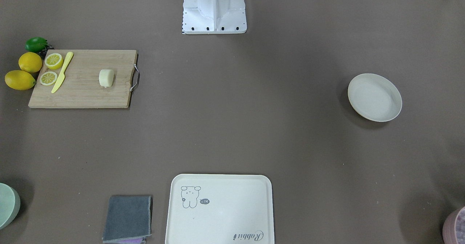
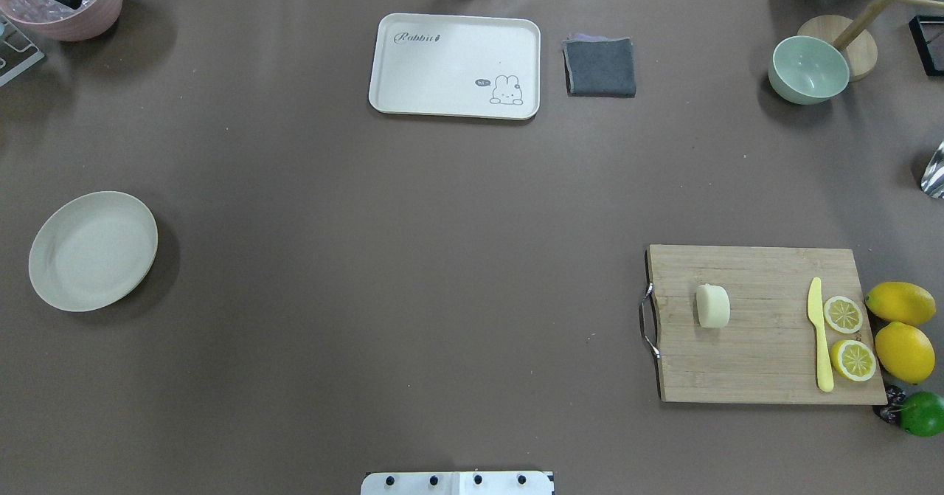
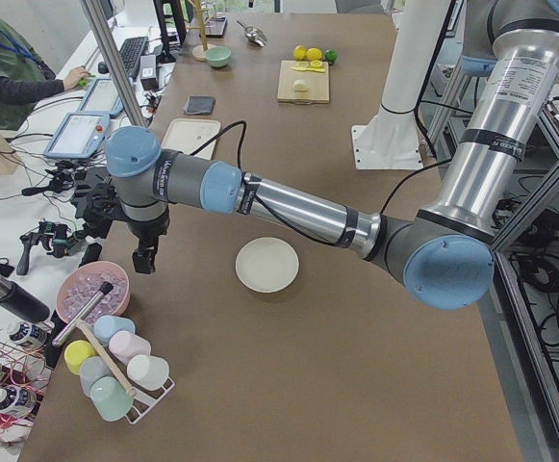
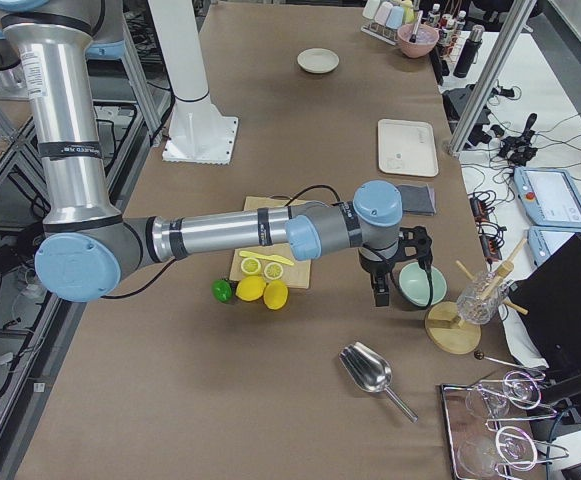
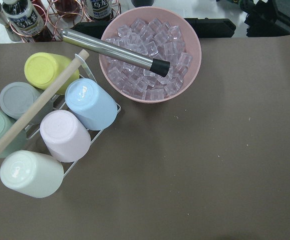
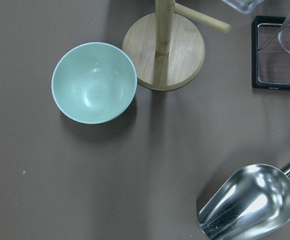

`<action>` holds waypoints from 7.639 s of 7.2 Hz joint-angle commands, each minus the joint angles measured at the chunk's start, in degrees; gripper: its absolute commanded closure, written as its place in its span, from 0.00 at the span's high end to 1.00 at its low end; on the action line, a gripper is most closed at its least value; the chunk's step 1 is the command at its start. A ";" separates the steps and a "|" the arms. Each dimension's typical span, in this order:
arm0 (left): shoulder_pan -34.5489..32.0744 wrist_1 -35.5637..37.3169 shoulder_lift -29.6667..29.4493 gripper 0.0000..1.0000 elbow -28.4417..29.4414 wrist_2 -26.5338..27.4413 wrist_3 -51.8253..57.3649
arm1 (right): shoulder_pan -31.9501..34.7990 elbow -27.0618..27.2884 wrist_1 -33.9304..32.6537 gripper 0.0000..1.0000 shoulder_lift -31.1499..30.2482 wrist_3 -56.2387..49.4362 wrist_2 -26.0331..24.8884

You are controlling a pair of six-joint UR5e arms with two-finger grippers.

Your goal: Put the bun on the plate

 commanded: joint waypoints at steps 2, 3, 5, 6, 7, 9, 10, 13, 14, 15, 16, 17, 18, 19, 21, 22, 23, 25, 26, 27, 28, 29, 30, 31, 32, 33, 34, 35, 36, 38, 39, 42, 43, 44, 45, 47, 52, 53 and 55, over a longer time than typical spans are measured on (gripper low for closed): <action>0.09 -0.24 0.17 0.98 -1.01 0.02 0.31 | 0.00 0.09 0.35 1.00 -0.43 0.26 0.00; 0.70 -0.68 -0.09 0.98 -0.49 0.27 0.05 | 0.00 -0.08 0.35 1.00 -0.61 0.26 0.00; 0.97 -1.21 -0.19 0.98 -1.19 0.01 0.05 | 0.00 0.36 0.35 1.00 -0.61 0.26 0.09; 0.97 -2.17 -0.01 0.98 -0.58 0.19 0.22 | 0.00 0.36 0.44 1.00 -0.61 0.26 0.00; 0.97 -2.52 0.08 0.98 -1.44 0.01 0.40 | 0.00 0.45 0.44 1.00 -0.61 0.26 0.09; 0.97 -4.98 0.43 0.98 -1.10 0.19 0.22 | 0.00 0.45 0.44 1.00 -0.69 0.18 0.09; 1.05 -4.82 0.34 0.98 -0.75 0.28 0.13 | 0.00 0.79 0.44 1.00 -1.13 0.26 0.26; 1.84 -11.23 1.31 0.98 0.92 0.10 1.10 | 0.00 0.80 0.35 1.00 -1.22 0.26 0.35; 1.67 -10.97 2.01 0.98 0.83 0.01 0.84 | 0.09 0.80 0.35 1.00 -1.22 0.26 0.35; 1.67 -11.31 2.54 0.98 0.92 0.27 1.19 | 0.18 0.80 0.44 1.00 -1.66 0.26 0.35; 1.84 -11.32 2.54 0.98 0.92 0.36 1.62 | 0.26 0.80 0.44 1.00 -1.66 0.26 0.35; 3.24 -11.40 1.84 0.98 1.10 0.45 1.80 | 0.26 0.80 0.35 1.00 -1.66 0.26 0.35; 4.64 -11.23 1.75 0.98 0.23 0.45 2.24 | 0.26 0.80 0.35 1.00 -1.66 0.52 0.35; 5.53 -10.79 1.84 0.98 0.91 0.28 2.24 | 0.26 0.80 0.44 1.00 -1.49 1.40 0.26; 9.31 -10.00 4.54 0.98 1.01 -0.34 2.33 | 0.18 1.32 0.44 1.00 -0.70 1.76 0.35; 12.27 -10.17 5.78 0.98 0.49 -0.43 2.33 | 0.09 1.33 0.52 1.00 -0.61 1.76 0.26; 15.52 -10.70 7.36 0.98 0.74 -0.25 2.33 | -0.09 1.33 0.35 1.00 1.13 1.84 0.35; 18.19 -10.61 7.64 0.98 1.27 -0.34 2.33 | -1.05 1.41 0.35 1.00 1.59 2.11 0.61; 18.89 -10.88 9.20 0.98 1.19 -0.34 2.33 | -2.79 1.50 0.52 1.00 1.68 2.02 1.66; 19.07 -10.88 9.39 0.98 1.19 -0.43 2.42 | -3.68 1.50 -0.17 1.00 3.42 2.11 1.84; 21.07 -10.88 9.48 0.98 1.27 -0.43 2.33 | -3.86 1.76 0.26 1.00 3.26 2.11 2.11; 22.57 -10.70 9.48 0.98 1.53 -0.43 2.33 | -3.87 1.85 0.44 1.00 3.26 2.11 2.63; 23.98 -10.96 9.48 0.98 3.19 -0.43 2.42 | -3.87 1.85 0.52 1.00 3.52 2.28 2.38; 25.12 -12.44 9.48 0.98 4.16 -0.43 2.33 | -3.87 4.20 0.44 1.00 2.91 3.42 2.46; 27.31 -13.16 9.48 0.98 6.09 -0.34 2.33 | -3.87 5.62 0.35 1.00 2.73 4.73 2.46; 27.86 -14.73 9.40 0.98 7.67 -0.34 2.42 | -3.87 5.72 0.44 1.00 2.65 5.01 2.46; 29.25 -16.83 8.79 0.98 10.21 -0.34 2.42 | -3.69 6.33 0.44 1.00 2.12 5.01 1.94; 30.66 -18.59 8.96 0.97 11.19 -0.25 2.42 | -3.52 6.42 0.44 1.00 1.68 5.01 1.85; 30.93 -20.53 9.22 0.97 11.99 -0.25 2.42 | -3.52 6.77 0.44 1.00 1.50 5.10 1.85; 30.94 -21.16 9.40 0.60 11.56 -0.34 2.42 | -3.16 7.48 0.52 1.00 0.18 5.01 1.93; 30.94 -21.25 9.48 0.27 11.30 0.01 2.42 | -3.16 7.56 0.44 1.00 0.10 5.10 2.02; 30.85 -22.83 10.36 0.00 11.38 0.45 6.89 | -3.16 7.30 0.44 1.00 0.27 5.01 1.93; 30.41 -22.83 10.19 0.00 10.95 0.45 8.73 | -3.16 7.30 0.44 1.00 0.45 5.01 1.93; 28.84 -22.74 10.19 0.00 10.07 0.37 8.49 | -3.16 7.56 0.44 1.00 0.71 5.10 2.28; 26.74 -22.74 9.67 0.00 9.98 0.19 8.31 | -3.25 7.48 0.44 1.00 0.80 5.10 2.28; 25.85 -22.74 7.48 0.00 9.62 -0.51 8.22 | -3.43 7.30 0.17 1.00 0.71 5.10 2.72; 26.96 -22.66 -0.59 0.00 2.96 -5.35 -17.10 | -4.39 5.28 0.00 1.00 0.97 5.10 4.13; 29.94 -22.74 -2.54 0.00 1.29 -4.91 -22.23 | -4.48 4.41 0.35 1.00 0.89 5.10 4.22; 36.61 -22.83 -7.80 0.00 -1.44 -2.99 -34.52 | -4.48 3.36 0.35 1.00 0.80 5.10 4.31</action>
